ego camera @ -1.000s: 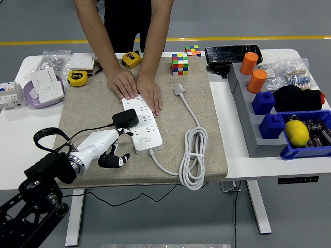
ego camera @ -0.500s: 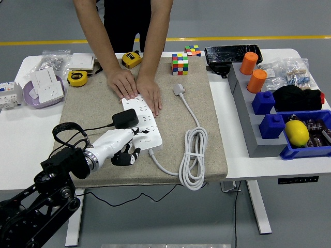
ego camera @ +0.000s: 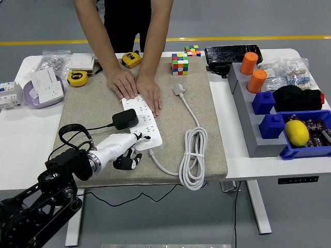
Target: Pick up the plug,place it near the board,insert it into the board,press the button
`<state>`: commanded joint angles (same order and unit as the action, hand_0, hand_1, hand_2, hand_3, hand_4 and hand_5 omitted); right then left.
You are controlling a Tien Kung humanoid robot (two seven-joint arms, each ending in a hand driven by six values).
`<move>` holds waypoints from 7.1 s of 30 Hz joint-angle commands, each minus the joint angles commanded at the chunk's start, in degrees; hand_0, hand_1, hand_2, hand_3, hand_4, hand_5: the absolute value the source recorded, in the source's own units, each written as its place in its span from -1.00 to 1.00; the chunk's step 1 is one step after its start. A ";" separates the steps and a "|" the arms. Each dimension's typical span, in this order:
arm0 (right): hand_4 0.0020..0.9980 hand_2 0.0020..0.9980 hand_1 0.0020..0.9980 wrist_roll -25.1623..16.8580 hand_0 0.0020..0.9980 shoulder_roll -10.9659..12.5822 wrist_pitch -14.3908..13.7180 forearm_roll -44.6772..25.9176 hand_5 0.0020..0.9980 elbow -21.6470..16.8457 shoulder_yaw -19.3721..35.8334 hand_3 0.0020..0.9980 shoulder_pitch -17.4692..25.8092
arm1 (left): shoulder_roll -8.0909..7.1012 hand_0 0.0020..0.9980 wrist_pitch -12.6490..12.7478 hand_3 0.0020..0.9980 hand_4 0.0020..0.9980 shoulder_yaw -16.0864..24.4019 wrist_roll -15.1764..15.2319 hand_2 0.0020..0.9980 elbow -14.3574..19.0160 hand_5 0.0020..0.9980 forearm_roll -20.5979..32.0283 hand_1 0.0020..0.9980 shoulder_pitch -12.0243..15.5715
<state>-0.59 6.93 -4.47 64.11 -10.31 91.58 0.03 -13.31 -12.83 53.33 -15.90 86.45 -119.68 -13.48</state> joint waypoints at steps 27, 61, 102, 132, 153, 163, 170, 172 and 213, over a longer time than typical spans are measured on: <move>1.00 0.60 0.73 -0.16 0.82 -0.16 -0.06 -0.39 1.00 0.00 0.14 0.58 -0.21 | -0.36 -0.70 -2.60 0.78 -0.04 -0.98 -0.65 -0.72 -2.12 -0.97 -1.02 -0.92 -1.18; 1.00 0.60 0.71 -0.07 0.83 -0.36 0.12 -0.09 1.00 0.00 0.31 0.58 0.34 | 3.57 0.66 8.73 0.83 0.83 16.32 12.47 0.83 7.37 -0.23 22.25 0.83 11.01; 1.00 0.59 0.69 -0.03 0.82 -0.24 0.19 -0.73 1.00 0.00 -0.19 0.58 -0.30 | -1.98 -0.68 2.43 0.79 0.14 -1.02 6.67 -0.71 -3.20 -1.00 -4.57 -0.91 -2.65; 1.00 0.58 0.69 -0.04 0.82 -0.07 0.10 -0.62 1.00 0.00 -0.30 0.58 -0.04 | -2.09 -0.69 -3.73 0.67 0.06 -2.48 3.90 -0.71 -4.42 -1.00 -4.35 -0.92 -3.26; 1.00 0.58 0.69 0.05 0.82 -0.28 0.11 -0.59 1.00 0.00 -0.22 0.58 -0.32 | 1.00 -0.45 3.53 0.23 0.14 10.77 9.74 -0.30 -2.15 -1.00 0.05 -0.51 -6.77; 1.00 0.58 0.68 0.14 0.82 -0.34 0.14 -0.32 1.00 0.00 -0.50 0.58 -0.70 | 9.07 0.58 5.58 0.52 0.86 13.71 11.38 0.65 -18.60 -0.53 22.41 0.78 -14.95; 1.00 0.58 0.68 0.36 0.82 -0.28 0.13 -0.05 1.00 0.00 -0.56 0.58 -0.69 | 10.91 0.69 2.99 0.60 0.96 12.79 11.19 0.69 -28.85 -0.39 30.08 0.85 -17.60; 1.00 0.58 0.68 0.34 0.82 -0.27 0.17 0.07 1.00 0.00 -0.57 0.58 -0.63 | 10.82 0.69 2.43 0.60 0.96 12.99 11.21 0.69 -30.91 -0.39 27.86 0.85 -17.93; 1.00 0.58 0.69 0.25 0.82 -0.22 0.11 -0.26 1.00 0.00 -0.47 0.58 -0.30 | 7.95 -0.45 7.76 -0.09 0.53 13.84 12.91 -0.41 -30.91 -0.53 -8.87 -0.69 -15.75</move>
<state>-0.34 6.71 -4.37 63.85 -10.31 91.11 -0.27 -5.37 -5.07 67.17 -2.99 55.53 -128.55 -29.23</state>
